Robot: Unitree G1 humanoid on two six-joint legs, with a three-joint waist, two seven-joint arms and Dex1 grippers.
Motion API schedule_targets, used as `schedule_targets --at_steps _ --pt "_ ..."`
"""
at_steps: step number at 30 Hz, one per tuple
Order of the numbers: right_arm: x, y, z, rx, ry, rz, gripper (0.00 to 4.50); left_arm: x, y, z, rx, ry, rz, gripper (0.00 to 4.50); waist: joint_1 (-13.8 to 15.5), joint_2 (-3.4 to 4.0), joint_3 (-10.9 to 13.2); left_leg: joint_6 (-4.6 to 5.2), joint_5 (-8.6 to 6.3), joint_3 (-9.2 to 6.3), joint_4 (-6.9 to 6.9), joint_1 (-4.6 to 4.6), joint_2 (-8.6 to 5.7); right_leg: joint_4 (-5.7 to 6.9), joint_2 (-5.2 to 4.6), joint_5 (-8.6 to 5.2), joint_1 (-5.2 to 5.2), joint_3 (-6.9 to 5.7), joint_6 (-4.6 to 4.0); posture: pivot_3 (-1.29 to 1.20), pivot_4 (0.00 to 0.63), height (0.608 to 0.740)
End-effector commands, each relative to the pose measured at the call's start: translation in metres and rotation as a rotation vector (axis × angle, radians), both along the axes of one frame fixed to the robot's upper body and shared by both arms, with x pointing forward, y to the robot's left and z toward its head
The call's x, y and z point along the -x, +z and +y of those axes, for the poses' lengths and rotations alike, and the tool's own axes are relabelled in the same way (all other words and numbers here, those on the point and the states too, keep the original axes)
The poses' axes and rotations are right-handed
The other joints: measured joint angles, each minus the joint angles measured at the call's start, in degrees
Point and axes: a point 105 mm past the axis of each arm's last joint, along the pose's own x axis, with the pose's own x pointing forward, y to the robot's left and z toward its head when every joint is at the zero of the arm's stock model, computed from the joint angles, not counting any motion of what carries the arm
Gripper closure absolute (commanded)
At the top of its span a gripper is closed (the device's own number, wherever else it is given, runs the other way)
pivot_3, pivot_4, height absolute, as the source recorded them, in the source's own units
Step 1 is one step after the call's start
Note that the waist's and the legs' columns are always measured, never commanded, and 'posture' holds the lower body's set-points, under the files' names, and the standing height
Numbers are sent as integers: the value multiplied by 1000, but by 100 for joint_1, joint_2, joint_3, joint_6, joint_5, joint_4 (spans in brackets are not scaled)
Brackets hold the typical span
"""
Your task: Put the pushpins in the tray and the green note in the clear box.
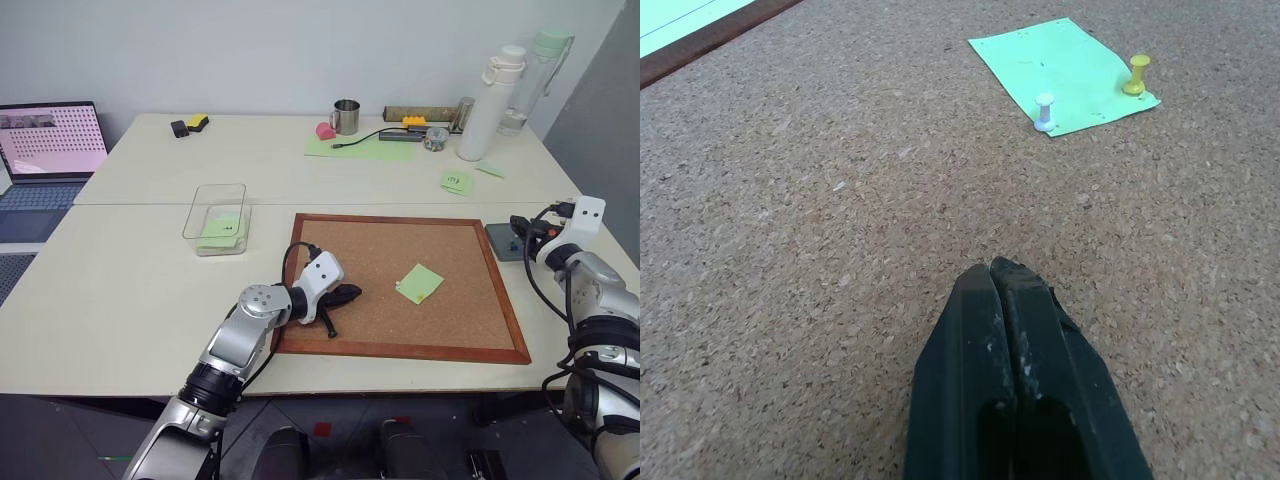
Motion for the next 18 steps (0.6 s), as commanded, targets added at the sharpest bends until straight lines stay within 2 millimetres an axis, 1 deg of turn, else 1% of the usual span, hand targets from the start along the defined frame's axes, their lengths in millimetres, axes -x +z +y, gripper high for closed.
schedule_targets --at_steps 1,7,12,15,18 --pt "4 18 -9 30 -19 -57 2157 3 -27 11 -63 35 98 4500 0 0 0 0 0 0 0 0 0 0 0 0 0 1 0 0 150 740" --pt "2 10 -5 97 -5 -40 2157 0 -25 10 -66 26 95 4500 7 1 0 0 0 2 6 1 -1 0 -1 0 1 2 0 0 150 740" --pt "0 3 -4 204 2 -21 2157 1 -25 14 -71 33 94 4500 10 1 0 0 0 2 6 1 -2 0 -1 0 1 3 1 0 150 740" --pt "-2 6 -2 224 8 -44 2157 2 -25 17 -72 43 96 4500 7 1 0 0 0 3 6 1 -1 0 -1 0 1 4 1 0 150 740" --pt "1 15 14 212 102 -92 2157 3 -26 19 -73 52 97 4500 -1 1 0 0 0 3 5 2 -1 0 -1 0 1 5 0 0 150 740"
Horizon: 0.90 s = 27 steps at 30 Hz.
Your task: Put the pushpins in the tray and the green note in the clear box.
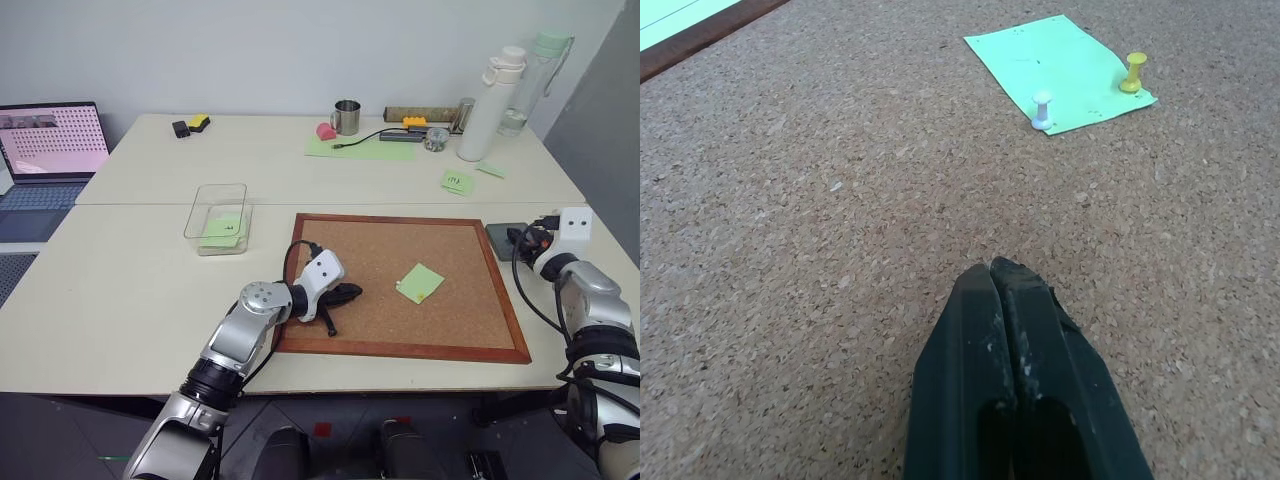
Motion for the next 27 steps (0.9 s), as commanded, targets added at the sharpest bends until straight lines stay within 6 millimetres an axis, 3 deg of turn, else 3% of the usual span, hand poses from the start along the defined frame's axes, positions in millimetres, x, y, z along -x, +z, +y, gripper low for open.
schedule_targets --at_steps 1,5,9,12,20,27 --pt "2 32 18 13 135 -117 2157 5 -26 19 -67 59 93 4500 -8 0 0 0 0 -1 0 0 1 0 1 0 0 0 0 0 150 740" --pt "47 34 88 -47 508 -121 2157 5 -26 21 -65 73 95 4500 22 1 -3 0 0 -11 -6 -2 5 1 5 -1 0 -9 0 0 150 740" --pt "93 18 135 -100 682 -40 2157 5 -27 20 -62 71 98 4500 25 5 -4 1 -1 -22 -9 0 14 14 10 -9 -2 -17 -4 0 150 740" --pt "112 0 160 -75 728 12 2157 3 -27 18 -60 65 99 4500 21 4 -4 1 -1 -23 -4 4 13 12 9 -19 -2 -10 10 0 150 740" --pt "106 -27 176 -43 644 58 2157 0 -25 14 -61 45 98 4500 62 -8 -10 0 -1 -15 1 13 10 11 7 -28 2 -5 18 0 150 740" --pt "98 -32 175 -42 593 55 2157 1 -25 12 -61 37 98 4500 64 -10 -11 0 -1 -12 1 13 8 11 7 -28 3 -5 17 0 150 740"
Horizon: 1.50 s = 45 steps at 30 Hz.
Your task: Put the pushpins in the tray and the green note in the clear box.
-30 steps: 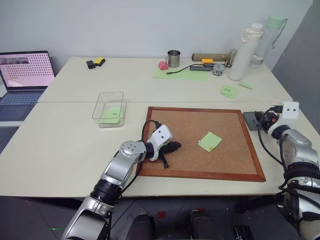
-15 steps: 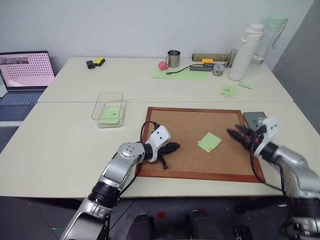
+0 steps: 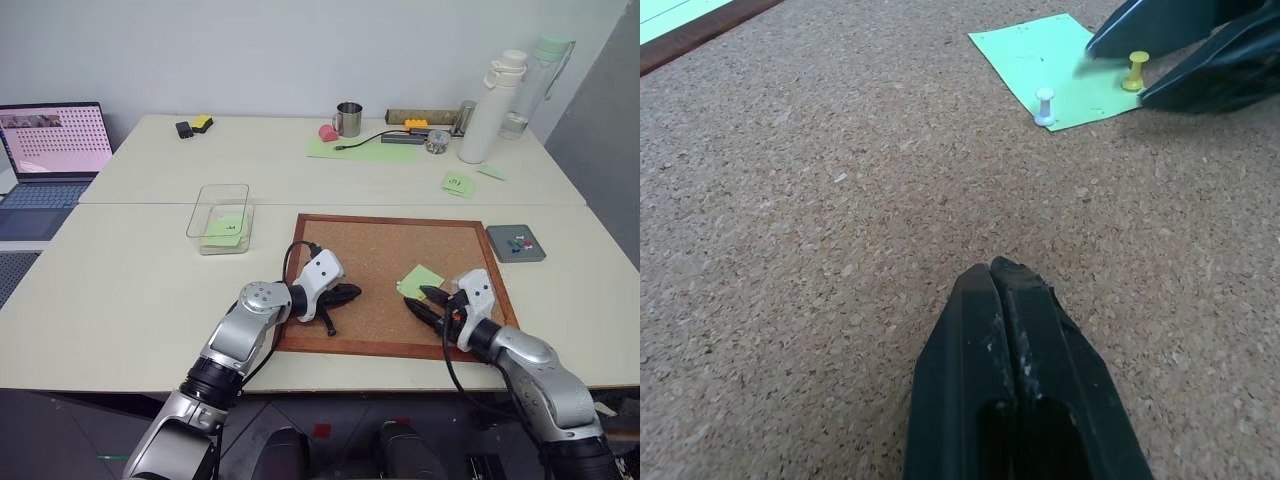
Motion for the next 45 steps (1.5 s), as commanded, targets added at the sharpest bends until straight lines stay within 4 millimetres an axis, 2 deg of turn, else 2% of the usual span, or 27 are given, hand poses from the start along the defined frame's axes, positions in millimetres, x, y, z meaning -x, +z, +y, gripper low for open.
schedule_targets --at_steps 1,4,6,7,9,10,12,13,18,22,27,32,36,38,40,45 --pt "-5 10 -3 -4 -26 -48 2157 3 -24 12 -62 34 75 4500 0 -1 0 0 0 0 0 0 0 0 0 0 0 0 0 0 150 740" --pt "-6 8 -4 -17 -39 -41 2157 3 -24 12 -63 32 76 4500 1 -1 -1 0 0 0 0 0 0 0 0 0 0 -1 0 0 150 740" --pt "-6 8 -5 -27 -45 -41 2522 3 -24 11 -63 31 76 4500 1 -2 -1 0 0 -1 0 0 0 0 0 0 1 -2 0 0 150 740" --pt "-5 7 -5 -30 -45 -40 2566 3 -24 12 -63 31 76 4500 1 -2 -1 0 0 0 0 0 0 0 0 0 1 -1 0 0 150 740" --pt "-4 7 -6 -31 -45 -40 2861 4 -24 11 -63 28 77 4500 1 -2 -1 0 0 0 0 0 0 0 0 0 1 -1 0 0 150 740" --pt "-3 7 -6 -30 -46 -41 3190 4 -25 11 -63 27 77 4500 1 -2 -1 0 0 0 0 0 0 0 0 0 1 -1 0 0 150 740" --pt "-3 7 -7 -28 -51 -44 3312 5 -25 11 -64 25 77 4500 1 -2 -1 0 0 0 -1 0 0 0 0 0 1 -2 0 0 150 740" --pt "-3 8 -8 -26 -55 -46 3622 5 -25 11 -64 24 77 4500 1 -2 -1 0 0 0 0 0 0 0 0 0 1 -1 0 0 150 740" --pt "-1 13 -11 -29 -69 -70 4487 5 -25 10 -65 18 76 4500 2 -2 -1 0 0 -1 -1 -1 0 -1 0 -1 1 -2 1 0 150 740" --pt "1 25 -10 -43 -65 -106 4487 5 -26 10 -67 14 77 4500 6 -2 0 0 0 -1 -1 -2 -1 -1 -1 -1 0 -2 1 0 150 740" --pt "6 52 -5 -126 -46 -166 4487 6 -27 9 -69 8 79 4500 12 -2 0 0 0 -4 -1 -9 0 -2 -1 -1 -3 -6 0 0 150 740" --pt "5 74 -12 -157 -73 -209 4487 7 -28 9 -71 5 81 4500 12 -3 -1 0 0 -7 -1 -10 -1 -4 -2 -1 -2 -8 1 0 150 740" --pt "-6 84 -31 -232 -173 -203 4487 8 -28 8 -72 2 84 4500 10 -3 -1 0 0 -6 -1 -9 0 -4 -2 -1 -2 -7 0 0 150 740" --pt "-17 84 -51 -207 -272 -205 4487 9 -29 9 -72 1 86 4500 9 -3 -1 0 0 -6 -1 -9 0 -4 -2 -1 -2 -8 -1 0 150 740" --pt "-34 81 -85 -122 -404 -204 4487 9 -29 9 -72 1 89 4500 8 -3 -1 0 0 -4 -1 -9 -1 -4 -3 -1 -2 -7 -1 0 150 740" --pt "-68 74 -145 -18 -599 -149 4487 10 -29 10 -75 1 92 4500 -6 -1 1 0 0 5 -2 -8 -6 -7 -6 12 -2 -2 -23 0 150 740"
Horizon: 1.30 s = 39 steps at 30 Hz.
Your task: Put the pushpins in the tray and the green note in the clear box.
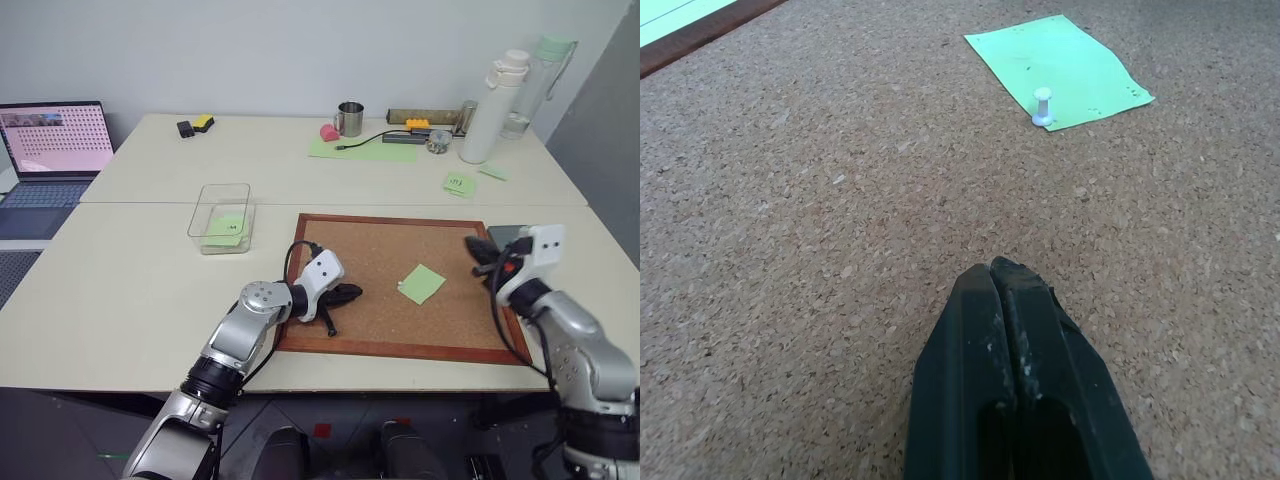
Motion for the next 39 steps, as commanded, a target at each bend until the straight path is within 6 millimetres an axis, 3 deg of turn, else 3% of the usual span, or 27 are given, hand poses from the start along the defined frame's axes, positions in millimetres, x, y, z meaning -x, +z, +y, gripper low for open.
schedule_targets --at_steps 1,8,9,20,22,25,29,34,39 --pt "-23 5 -49 39 -155 9 4487 8 -28 11 -75 24 94 4500 -1 4 1 0 0 4 -1 1 -2 0 0 1 0 3 -1 0 150 740" --pt "-49 -6 -77 26 -189 57 4487 10 -28 18 -83 45 96 4500 -10 4 2 1 0 4 -10 5 1 0 6 -1 0 3 -4 0 150 740" --pt "-51 -7 -77 22 -183 58 4029 11 -28 19 -83 50 97 4500 -14 4 2 1 0 5 -10 4 1 0 6 0 0 4 -4 0 150 740" --pt "-57 7 -82 42 -158 -5 1758 14 -29 24 -85 75 103 4500 -69 4 2 1 0 5 -15 4 2 -1 5 0 0 6 -3 0 150 740" --pt "-56 14 -77 67 -123 -37 1758 13 -28 23 -83 75 105 4500 -77 5 2 1 0 5 -15 5 2 -1 5 -1 0 5 -3 0 150 740" --pt "-48 24 -51 88 6 -92 1758 12 -28 22 -82 73 105 4500 -79 5 2 1 0 3 -16 3 2 -1 5 -1 0 4 -3 0 150 740" --pt "-20 26 6 62 251 -128 1758 12 -29 22 -83 70 106 4500 -68 6 1 1 0 -6 -16 -1 3 1 5 -1 0 -3 -2 0 150 740" --pt "25 4 75 57 449 -60 1758 12 -29 23 -87 68 107 4500 -55 7 1 0 -1 -15 -15 2 9 7 7 -3 0 -6 2 0 150 740" --pt "46 -20 119 59 518 13 1758 11 -29 19 -83 59 108 4500 -54 4 0 0 0 -21 -9 7 10 5 4 -16 0 0 22 0 150 740"
